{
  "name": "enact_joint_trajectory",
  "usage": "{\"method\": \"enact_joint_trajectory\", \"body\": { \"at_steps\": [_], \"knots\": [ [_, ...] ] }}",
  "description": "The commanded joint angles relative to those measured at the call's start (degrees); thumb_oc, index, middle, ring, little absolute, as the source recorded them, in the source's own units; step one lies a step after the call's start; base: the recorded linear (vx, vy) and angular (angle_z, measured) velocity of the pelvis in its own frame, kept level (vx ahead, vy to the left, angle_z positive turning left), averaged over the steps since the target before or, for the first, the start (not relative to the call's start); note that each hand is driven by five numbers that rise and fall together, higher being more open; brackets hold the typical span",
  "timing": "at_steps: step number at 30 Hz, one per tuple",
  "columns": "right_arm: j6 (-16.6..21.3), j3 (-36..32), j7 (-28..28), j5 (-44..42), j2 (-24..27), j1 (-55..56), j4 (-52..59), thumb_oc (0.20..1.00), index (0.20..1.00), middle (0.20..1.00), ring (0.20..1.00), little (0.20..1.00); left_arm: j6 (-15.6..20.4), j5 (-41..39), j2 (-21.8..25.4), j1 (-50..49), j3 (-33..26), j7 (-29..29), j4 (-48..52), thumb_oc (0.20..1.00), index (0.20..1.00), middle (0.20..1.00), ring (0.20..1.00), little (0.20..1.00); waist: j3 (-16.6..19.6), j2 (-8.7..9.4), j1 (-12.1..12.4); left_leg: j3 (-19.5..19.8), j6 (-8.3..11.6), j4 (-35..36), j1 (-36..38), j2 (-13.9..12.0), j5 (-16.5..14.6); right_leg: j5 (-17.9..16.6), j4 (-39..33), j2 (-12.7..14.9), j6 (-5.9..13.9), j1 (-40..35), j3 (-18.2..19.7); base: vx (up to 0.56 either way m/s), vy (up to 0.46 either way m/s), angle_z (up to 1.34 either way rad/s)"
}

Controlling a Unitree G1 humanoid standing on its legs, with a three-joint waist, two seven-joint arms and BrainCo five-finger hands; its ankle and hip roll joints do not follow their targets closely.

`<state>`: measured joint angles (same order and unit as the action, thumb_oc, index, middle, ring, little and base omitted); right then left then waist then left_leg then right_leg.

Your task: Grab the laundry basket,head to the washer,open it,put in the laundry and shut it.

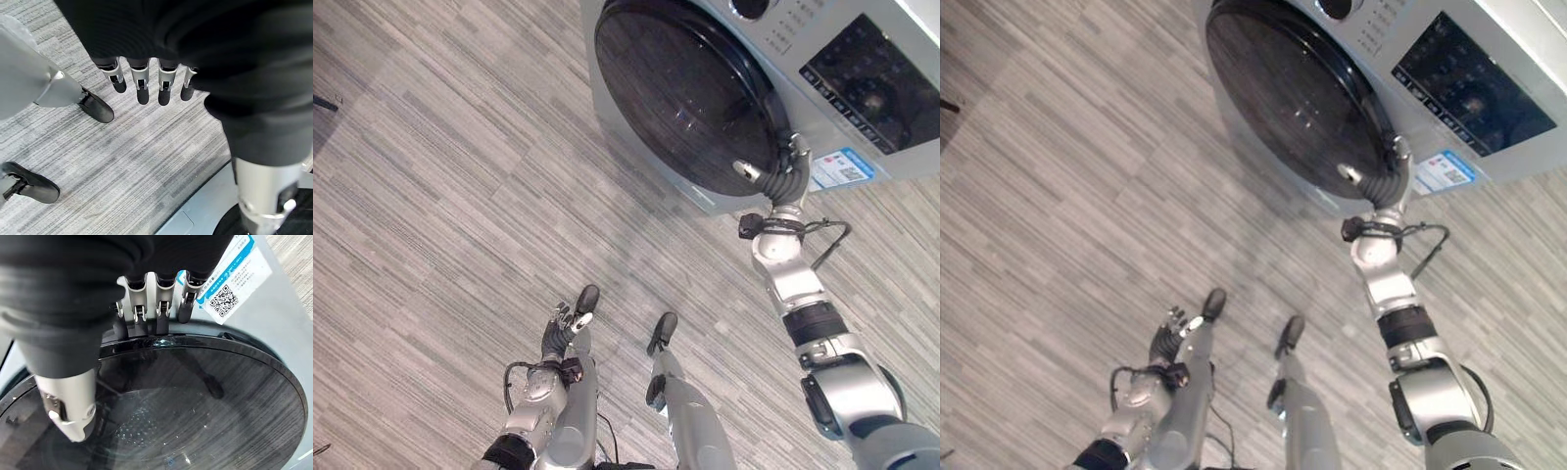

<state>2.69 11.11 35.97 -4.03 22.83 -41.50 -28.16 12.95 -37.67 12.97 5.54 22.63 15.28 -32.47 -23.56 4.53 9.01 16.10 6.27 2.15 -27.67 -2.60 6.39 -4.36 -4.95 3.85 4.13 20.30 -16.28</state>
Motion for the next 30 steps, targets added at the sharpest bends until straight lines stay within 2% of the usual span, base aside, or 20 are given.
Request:
{"method": "enact_joint_trajectory", "body": {
  "at_steps": [1,2,3,11,19,27,28,30],
  "knots": [
    [1.52,7.08,-6.01,-3.27,-1.33,-6.74,-2.69,0.771,0.771,0.771,0.771,0.771,1.93,-0.63,-0.19,-0.32,-0.07,0.42,2.67,1.0,1.0,1.0,1.0,1.0,-0.81,2.14,4.26,-1.69,-4.55,2.4,3.28,4.86,-3.21,-0.49,-0.05,4.13,4.09,-1.33,4.5,0.0,0.0,0.0],
    [1.36,8.22,-7.17,-4.3,-2.19,-7.15,-4.17,0.551,0.551,0.551,0.551,0.551,1.81,-0.7,-0.07,-0.29,0.06,0.31,2.54,1.0,1.0,1.0,1.0,1.0,-0.76,2.21,4.45,-1.63,-4.57,2.46,3.41,4.91,-3.25,-0.44,-0.05,4.12,4.08,-1.49,4.38,0.0,0.0,0.0],
    [1.16,9.83,-8.46,-5.85,-3.42,-8.33,-6.89,0.2,0.2,0.2,0.2,0.2,1.81,-0.86,0.07,-0.19,0.23,0.28,2.39,1.0,1.0,1.0,1.0,1.0,-0.74,2.28,4.77,-1.58,-4.57,2.52,3.62,4.91,-3.22,-0.44,-0.05,4.14,4.06,-1.74,4.21,0.0,0.0,0.0],
    [1.6,13.21,-12.16,-11.63,-7.46,-9.87,-10.88,0.2,0.2,0.2,0.2,0.2,1.47,-0.78,0.42,0.17,1.06,0.09,1.91,1.0,1.0,1.0,1.0,1.0,-0.52,2.57,5.53,-1.5,-4.47,2.67,4.63,4.85,-3.28,-0.48,-0.05,4.17,3.87,-2.42,3.99,0.0,0.001,-0.01],
    [2.35,16.91,-17.68,-21.43,-11.96,-10.65,-14.57,0.2,0.2,0.2,0.2,0.2,0.88,-0.87,1.06,0.79,2.12,-0.38,0.8,1.0,1.0,1.0,1.0,1.0,-0.41,3.62,6.59,-1.34,-4.24,2.51,5.41,4.62,-3.33,-0.38,-0.05,3.86,3.65,-3.49,3.71,0.0,-0.008,-0.04],
    [1.65,19.87,-19.99,-22.05,-14.61,-10.51,-15.98,0.2,0.2,0.2,0.2,0.2,0.47,1.0,1.49,1.16,2.97,-0.77,-0.03,1.0,1.0,1.0,1.0,1.0,0.11,3.91,7.52,-1.03,-4.08,2.74,6.1,4.61,-3.24,0.16,-0.05,3.75,3.51,-4.42,3.12,0.0,-0.011,0.06],
    [1.51,20.29,-20.33,-21.78,-14.84,-10.12,-16.07,0.2,0.2,0.2,0.2,0.2,0.54,1.89,1.75,1.11,3.25,-0.81,-0.02,1.0,1.0,1.0,1.0,1.0,0.3,3.95,7.6,-1.08,-4.08,2.73,6.3,4.6,-3.31,0.18,-0.05,3.73,3.52,-4.62,3.08,0.01,-0.021,0.08],
    [1.59,21.15,-20.77,-20.38,-15.42,-8.67,-16.12,0.2,0.2,0.2,0.2,0.2,0.49,11.9,4.71,1.92,4.83,0.52,1.47,1.0,1.0,1.0,1.0,1.0,0.71,4.18,7.68,-1.36,-4.16,2.64,7.14,4.39,-3.64,0.16,-0.05,3.68,3.57,-5.4,3.19,0.0,-0.019,0.08]
  ]
}}
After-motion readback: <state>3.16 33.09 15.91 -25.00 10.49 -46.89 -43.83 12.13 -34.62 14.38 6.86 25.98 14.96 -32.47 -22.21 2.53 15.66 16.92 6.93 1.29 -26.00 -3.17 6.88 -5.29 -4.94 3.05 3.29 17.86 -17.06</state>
